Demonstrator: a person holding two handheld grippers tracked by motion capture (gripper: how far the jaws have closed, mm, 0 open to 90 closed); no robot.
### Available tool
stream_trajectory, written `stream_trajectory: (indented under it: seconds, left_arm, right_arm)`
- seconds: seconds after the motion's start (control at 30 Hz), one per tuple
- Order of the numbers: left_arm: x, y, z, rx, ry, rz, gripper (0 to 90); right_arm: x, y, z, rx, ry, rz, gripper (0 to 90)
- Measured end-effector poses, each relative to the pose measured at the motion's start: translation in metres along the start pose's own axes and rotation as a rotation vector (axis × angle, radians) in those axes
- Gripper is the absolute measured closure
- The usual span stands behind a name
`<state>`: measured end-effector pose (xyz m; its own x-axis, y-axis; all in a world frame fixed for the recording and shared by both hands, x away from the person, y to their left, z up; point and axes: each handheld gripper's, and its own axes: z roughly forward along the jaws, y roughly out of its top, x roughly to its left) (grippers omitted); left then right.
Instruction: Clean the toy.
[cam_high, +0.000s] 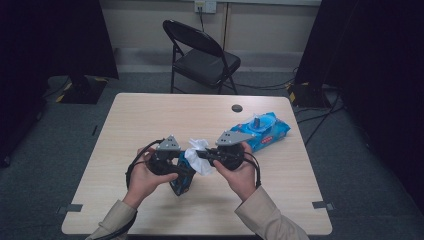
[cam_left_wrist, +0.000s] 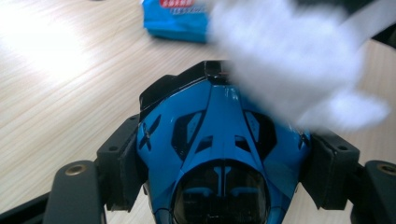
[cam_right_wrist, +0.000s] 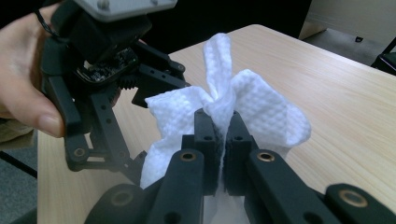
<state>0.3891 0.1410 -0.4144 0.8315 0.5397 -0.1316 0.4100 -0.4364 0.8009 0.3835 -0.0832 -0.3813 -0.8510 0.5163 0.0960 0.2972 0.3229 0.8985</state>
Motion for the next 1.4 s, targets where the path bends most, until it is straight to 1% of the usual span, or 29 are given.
stream_trajectory:
  seconds: [0.03, 0.07, 0.1, 0.13, 0.2, 0.3, 0.43, 0.6, 0.63, 0.7, 0.87, 0.93, 1.0, 1.07, 1.2, 1.23, 1.3, 1.4]
  left_arm:
    - [-0.002, 0.002, 0.0, -0.003, -0.009, -0.002, 26.0]
    - [-0.003, 0.002, 0.001, -0.003, -0.008, -0.003, 26.0]
    - [-0.003, 0.003, 0.001, 0.003, -0.003, 0.005, 26.0]
    - [-0.003, 0.002, 0.002, -0.003, -0.006, 0.003, 26.0]
    - [-0.003, 0.001, 0.003, -0.002, -0.025, -0.009, 26.0]
    - [-0.007, 0.002, 0.004, 0.004, -0.027, 0.004, 26.0]
    - [-0.009, 0.002, 0.007, 0.004, -0.046, 0.006, 26.0]
    - [-0.011, 0.001, 0.009, 0.013, -0.058, 0.012, 26.0]
    - [-0.012, 0.002, 0.011, 0.016, -0.07, 0.012, 26.0]
    - [-0.013, 0.001, 0.012, 0.021, -0.073, 0.019, 26.0]
    - [-0.012, -0.001, 0.015, 0.026, -0.076, 0.015, 26.0]
    - [-0.012, -0.001, 0.015, 0.028, -0.076, 0.022, 26.0]
    - [-0.013, 0.0, 0.015, 0.019, -0.084, 0.018, 26.0]
    - [-0.014, 0.001, 0.015, 0.018, -0.089, 0.022, 26.0]
    - [-0.015, 0.002, 0.014, 0.008, -0.087, 0.028, 26.0]
    - [-0.015, 0.002, 0.013, 0.004, -0.086, 0.027, 26.0]
    - [-0.015, 0.002, 0.012, 0.002, -0.089, 0.029, 26.0]
    - [-0.014, 0.002, 0.01, 0.005, -0.074, 0.032, 26.0]
  right_arm:
    - [0.001, 0.0, 0.002, 0.004, -0.007, -0.008, 87.3]
    - [0.003, -0.001, 0.003, 0.01, -0.017, -0.016, 87.3]
    - [0.003, -0.001, 0.004, 0.008, -0.028, -0.021, 87.3]
    - [0.004, -0.001, 0.005, 0.007, -0.041, -0.023, 87.3]
    - [0.003, -0.001, 0.006, 0.005, -0.052, -0.017, 87.3]
    - [0.002, 0.0, 0.008, 0.006, -0.068, -0.005, 87.3]
    - [-0.002, 0.0, 0.011, 0.009, -0.066, -0.001, 87.3]
    - [-0.007, -0.002, 0.016, 0.017, -0.059, 0.021, 87.3]
    - [-0.01, -0.005, 0.021, 0.024, -0.05, 0.033, 87.3]
    - [-0.012, -0.006, 0.024, 0.024, -0.038, 0.041, 87.3]
    - [-0.021, -0.009, 0.033, 0.036, 0.003, 0.078, 87.3]
    - [-0.023, -0.01, 0.036, 0.041, 0.01, 0.084, 87.3]
    - [-0.025, -0.011, 0.04, 0.045, 0.014, 0.094, 87.3]
    - [-0.028, -0.012, 0.043, 0.047, 0.021, 0.111, 87.3]
    - [-0.031, -0.017, 0.047, 0.062, 0.016, 0.121, 87.3]
    - [-0.032, -0.018, 0.048, 0.057, 0.017, 0.127, 87.3]
    - [-0.035, -0.022, 0.047, 0.052, 0.005, 0.143, 87.3]
    - [-0.039, -0.026, 0.044, 0.046, -0.016, 0.149, 87.2]
